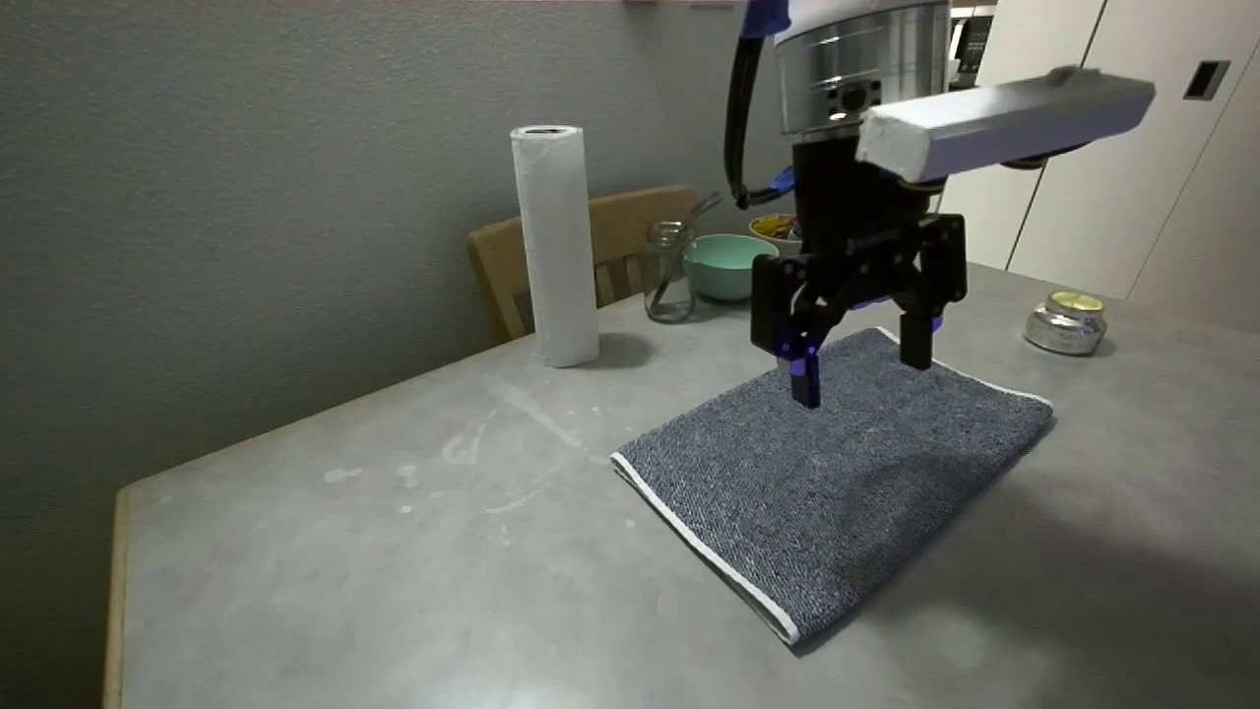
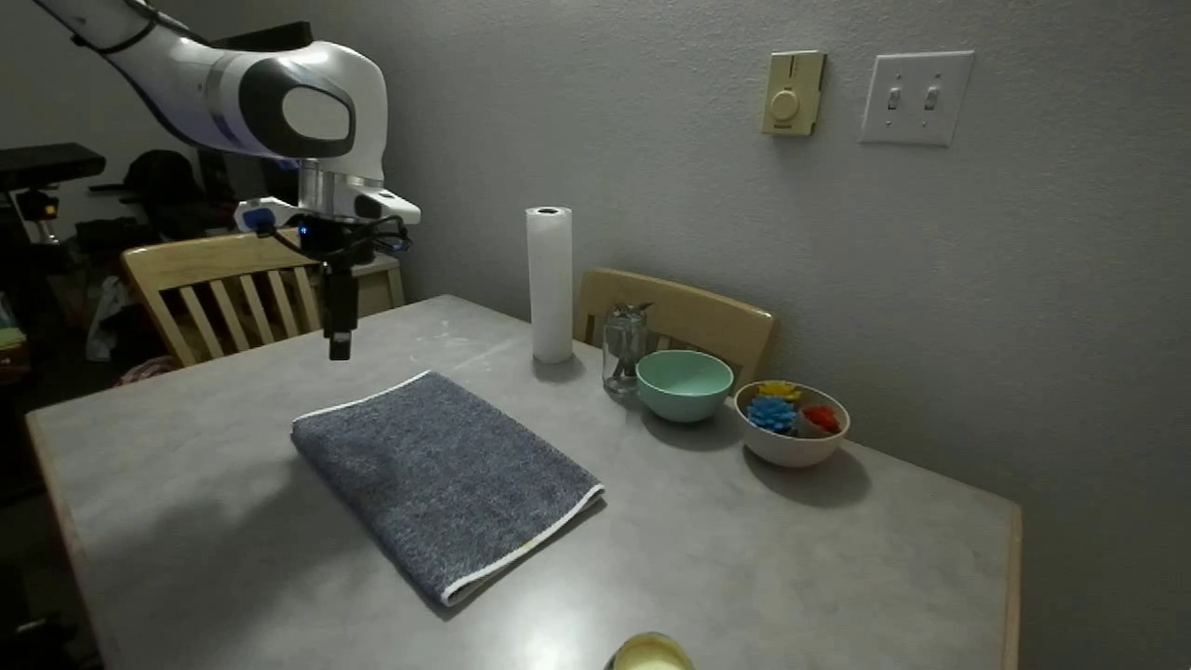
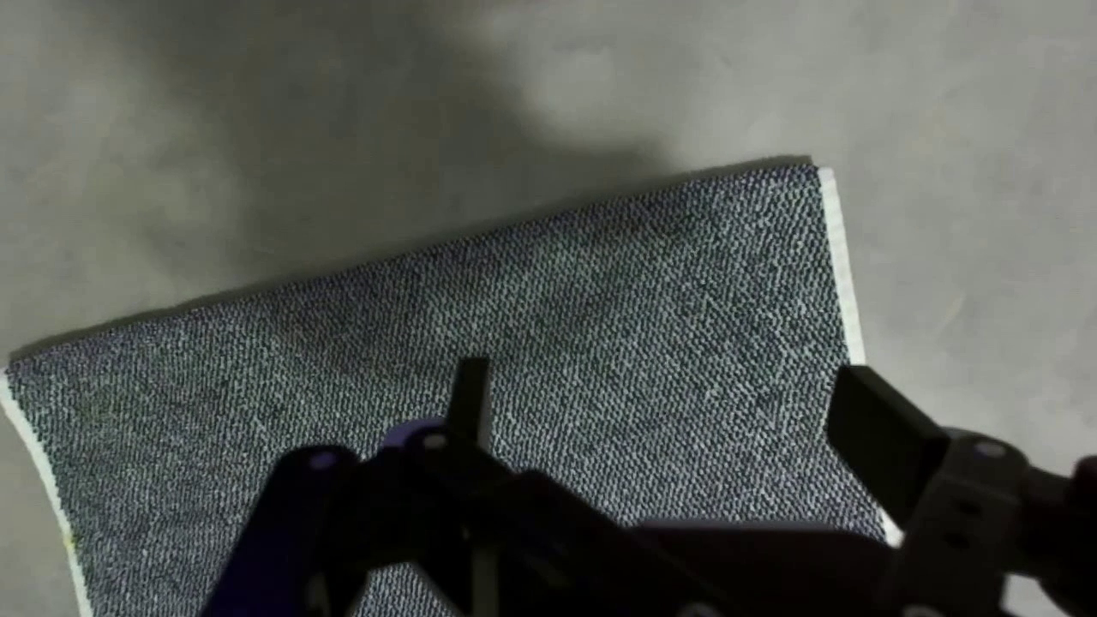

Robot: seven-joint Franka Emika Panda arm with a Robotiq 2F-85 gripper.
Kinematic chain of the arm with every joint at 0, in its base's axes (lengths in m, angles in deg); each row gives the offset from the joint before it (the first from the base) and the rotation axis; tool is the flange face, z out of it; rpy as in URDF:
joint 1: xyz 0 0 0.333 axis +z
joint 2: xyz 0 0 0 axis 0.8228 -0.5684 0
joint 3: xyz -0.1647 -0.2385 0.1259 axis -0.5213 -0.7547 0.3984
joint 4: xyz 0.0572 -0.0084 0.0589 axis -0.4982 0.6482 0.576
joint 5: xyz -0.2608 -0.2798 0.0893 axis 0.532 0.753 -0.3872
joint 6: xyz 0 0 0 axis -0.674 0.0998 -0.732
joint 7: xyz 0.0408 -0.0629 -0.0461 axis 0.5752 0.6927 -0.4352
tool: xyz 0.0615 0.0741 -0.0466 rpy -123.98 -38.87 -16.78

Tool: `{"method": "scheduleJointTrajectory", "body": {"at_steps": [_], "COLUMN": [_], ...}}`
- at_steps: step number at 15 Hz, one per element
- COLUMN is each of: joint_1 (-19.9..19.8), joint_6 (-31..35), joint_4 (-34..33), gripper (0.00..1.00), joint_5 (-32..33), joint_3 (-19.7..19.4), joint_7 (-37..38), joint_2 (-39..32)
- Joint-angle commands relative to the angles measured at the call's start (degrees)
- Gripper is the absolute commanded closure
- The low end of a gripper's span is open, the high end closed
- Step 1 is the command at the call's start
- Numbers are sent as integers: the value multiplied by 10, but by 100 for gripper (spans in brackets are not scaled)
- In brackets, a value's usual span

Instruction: Fold the grey towel

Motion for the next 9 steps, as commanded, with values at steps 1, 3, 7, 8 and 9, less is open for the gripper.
{"method": "scheduleJointTrajectory", "body": {"at_steps": [1,3,7,8,9], "joint_1": [18,27,44,47,48], "joint_6": [-9,-16,-1,-1,-1], "joint_4": [-64,-102,-103,-116,-123], "gripper": [0,0,0,0,0], "joint_5": [13,16,12,13,13], "joint_3": [2,8,0,0,0], "joint_7": [-24,-81,-105,-113,-117], "joint_2": [-76,-120,-134,-149,-158]}}
